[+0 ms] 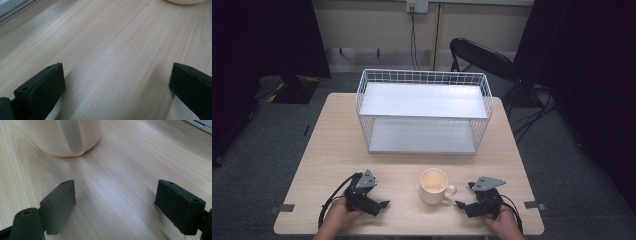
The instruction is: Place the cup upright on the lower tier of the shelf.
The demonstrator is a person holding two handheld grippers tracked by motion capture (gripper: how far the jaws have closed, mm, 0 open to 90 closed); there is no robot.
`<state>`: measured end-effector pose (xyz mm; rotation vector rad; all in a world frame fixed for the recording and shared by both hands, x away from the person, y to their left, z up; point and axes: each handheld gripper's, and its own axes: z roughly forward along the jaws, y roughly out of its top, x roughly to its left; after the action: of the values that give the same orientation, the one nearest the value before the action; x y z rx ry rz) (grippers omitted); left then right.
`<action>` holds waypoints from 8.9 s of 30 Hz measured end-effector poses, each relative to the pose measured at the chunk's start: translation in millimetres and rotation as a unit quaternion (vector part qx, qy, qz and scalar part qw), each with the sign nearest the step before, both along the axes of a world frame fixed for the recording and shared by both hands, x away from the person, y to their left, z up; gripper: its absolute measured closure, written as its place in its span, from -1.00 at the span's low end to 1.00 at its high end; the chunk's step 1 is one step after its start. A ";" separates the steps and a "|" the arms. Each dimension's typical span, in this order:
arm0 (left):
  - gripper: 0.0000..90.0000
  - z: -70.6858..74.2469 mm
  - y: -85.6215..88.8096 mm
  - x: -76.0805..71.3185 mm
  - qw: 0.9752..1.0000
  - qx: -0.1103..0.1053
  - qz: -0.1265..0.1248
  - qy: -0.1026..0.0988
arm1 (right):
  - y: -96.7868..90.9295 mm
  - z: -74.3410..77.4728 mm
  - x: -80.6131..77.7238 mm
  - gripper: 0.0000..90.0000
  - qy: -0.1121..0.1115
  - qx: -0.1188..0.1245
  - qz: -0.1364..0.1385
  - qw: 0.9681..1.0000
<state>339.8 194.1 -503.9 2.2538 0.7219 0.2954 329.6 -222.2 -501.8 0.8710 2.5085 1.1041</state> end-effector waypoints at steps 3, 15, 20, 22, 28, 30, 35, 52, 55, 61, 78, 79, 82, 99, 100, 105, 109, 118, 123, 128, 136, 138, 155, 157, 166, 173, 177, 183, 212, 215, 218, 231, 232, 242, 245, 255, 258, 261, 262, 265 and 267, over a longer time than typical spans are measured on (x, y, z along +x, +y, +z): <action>-1.00 0.0 0.0 0.0 1.000 0.000 0.000 0.000 | 0.4 0.0 0.2 -0.70 0.002 -0.003 0.003 1.000; -1.00 0.0 0.0 -0.4 1.000 0.000 0.002 0.000 | -2.9 8.3 8.3 -0.67 0.045 -0.007 0.000 0.999; -1.00 0.1 0.0 -0.4 1.000 0.000 0.002 0.000 | -7.0 17.4 14.6 -0.66 0.051 -0.008 -0.004 0.999; -1.00 0.1 0.0 -0.5 1.000 0.000 0.003 0.000 | -8.3 25.6 17.0 -0.63 0.047 -0.004 -0.004 0.999; -1.00 0.0 0.0 -0.5 1.000 0.000 0.003 0.000 | -6.7 43.4 20.2 -0.60 0.044 0.002 0.005 0.999; -1.00 0.0 0.0 -0.4 1.000 0.000 0.002 0.000 | -5.3 51.3 21.7 -0.60 0.040 0.001 0.006 0.999; -1.00 0.0 0.0 -0.5 1.000 0.000 0.003 0.000 | -2.5 67.8 23.0 -0.58 0.026 0.003 0.011 1.000; -1.00 0.0 0.0 -0.5 1.000 0.000 0.003 0.000 | 17.8 97.5 28.9 -0.60 0.015 0.013 0.022 1.000; -1.00 0.0 0.0 -0.5 1.000 0.000 0.003 0.000 | 24.0 99.9 29.6 -0.59 0.015 0.014 0.028 0.999; -1.00 0.0 0.0 -0.5 1.000 0.000 0.003 0.000 | 37.5 101.5 29.9 -0.58 0.019 0.013 0.038 0.999; -1.00 0.1 0.0 -0.4 1.000 0.000 0.002 0.000 | 63.9 94.4 30.1 -0.50 0.029 0.008 0.059 0.998; -1.00 0.0 0.0 -0.4 1.000 0.000 0.003 0.000 | 64.9 93.9 30.2 -0.49 0.029 0.008 0.058 0.998; -1.00 0.1 0.0 -0.4 1.000 0.000 0.003 0.000 | 67.3 92.6 30.9 -0.46 0.028 0.005 0.060 0.998; -1.00 0.1 0.1 -0.1 1.000 0.000 0.003 0.001 | 65.8 76.6 43.0 0.05 0.056 0.011 0.040 0.998; -1.00 0.1 0.1 0.0 1.000 0.000 0.003 0.001 | 66.7 76.5 42.5 0.08 0.054 0.009 0.039 0.998; -1.00 0.1 0.0 0.0 1.000 0.000 0.003 0.000 | 72.3 75.2 41.6 0.26 0.059 0.003 0.040 0.997; -1.00 0.1 0.0 0.1 1.000 -0.001 0.003 0.001 | 76.8 73.9 42.6 0.40 0.068 -0.009 0.034 0.997; -1.00 0.0 -0.1 0.3 1.000 -0.001 0.004 0.000 | 78.8 70.0 44.8 0.75 0.082 -0.036 0.026 0.996; -1.00 0.0 -0.1 0.3 1.000 -0.001 0.004 0.000 | 78.6 69.5 43.5 0.82 0.069 -0.056 0.027 0.996; -1.00 0.1 -0.1 0.4 1.000 0.000 0.005 0.000 | 74.6 69.7 43.9 0.83 0.069 -0.054 0.022 0.996; -1.00 0.0 -0.2 0.6 1.000 -0.001 0.006 0.000 | 75.4 70.1 45.8 0.84 0.059 -0.038 0.008 0.998; -1.00 0.0 -0.2 0.7 1.000 -0.001 0.005 0.000 | 75.6 70.8 46.6 0.84 0.058 -0.040 0.007 0.998; -1.00 0.0 -0.2 0.7 1.000 -0.001 0.005 0.000 | 74.9 85.6 69.3 0.84 0.032 -0.026 -0.049 0.998; -1.00 0.0 -0.2 0.7 1.000 -0.001 0.005 0.000 | 75.8 87.4 72.0 0.84 0.025 -0.026 -0.055 0.998; -1.00 0.0 -0.2 0.6 1.000 -0.001 0.005 0.000 | 79.6 92.4 83.2 0.84 0.010 -0.020 -0.084 0.996; -1.00 0.0 -0.2 0.7 1.000 -0.001 0.005 0.000 | 79.2 93.3 89.3 0.84 0.007 -0.014 -0.100 0.995; -1.00 0.0 -0.2 0.7 1.000 -0.001 0.005 0.000 | 77.1 94.5 92.8 0.84 0.000 -0.013 -0.113 0.993; -1.00 0.0 -0.2 0.6 1.000 -0.001 0.005 0.000 | 73.5 95.7 99.4 0.84 -0.007 -0.010 -0.132 0.991; -1.00 0.0 -0.2 0.7 1.000 -0.001 0.005 0.000 | 72.8 88.9 111.6 0.84 -0.076 -0.002 -0.186 0.980; -1.00 0.0 -0.2 0.7 1.000 -0.001 0.005 0.000 | 74.1 87.9 112.4 0.84 -0.083 -0.004 -0.187 0.979; -1.00 0.0 -0.2 0.6 1.000 -0.001 0.005 0.000 | 75.1 85.7 114.2 0.84 -0.090 -0.006 -0.192 0.977; -1.00 0.0 -0.2 0.6 1.000 -0.002 0.006 0.000 | 73.8 79.3 122.3 0.84 -0.113 -0.012 -0.213 0.971; -1.00 0.0 -0.2 0.6 1.000 -0.001 0.005 0.000 | 74.0 78.8 122.8 0.84 -0.113 -0.012 -0.213 0.970; -1.00 0.0 -0.2 0.6 1.000 -0.001 0.005 0.000 | 75.5 74.1 127.6 0.84 -0.111 -0.016 -0.228 0.967; -1.00 0.0 -0.2 0.7 1.000 -0.001 0.005 0.000 | 75.8 72.7 128.5 0.84 -0.111 -0.018 -0.231 0.966; -1.00 0.0 -0.2 0.6 1.000 -0.001 0.006 0.000 | 73.8 69.8 132.4 0.84 -0.110 -0.014 -0.245 0.963; -1.00 0.0 -0.2 0.6 1.000 -0.001 0.006 0.000 | 74.0 69.8 133.4 0.84 -0.109 -0.013 -0.248 0.963; -1.00 0.0 -0.2 0.6 1.000 -0.001 0.006 0.000 | 74.1 69.5 133.8 0.83 -0.109 -0.012 -0.249 0.962; -1.00 0.0 -0.2 0.6 1.000 -0.001 0.005 0.000 | 73.9 69.4 133.9 0.83 -0.109 -0.011 -0.250 0.962; -1.00 0.0 -0.2 0.6 1.000 -0.001 0.006 0.000 | 73.0 69.0 134.6 0.83 -0.107 -0.008 -0.253 0.962; -1.00 0.0 -0.2 0.6 1.000 -0.002 0.005 0.000 | 72.7 69.0 135.5 0.83 -0.104 -0.006 -0.255 0.961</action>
<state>340.4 193.8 -503.9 2.2477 0.7346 0.2992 465.1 -149.5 -432.9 1.2356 1.9566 0.9419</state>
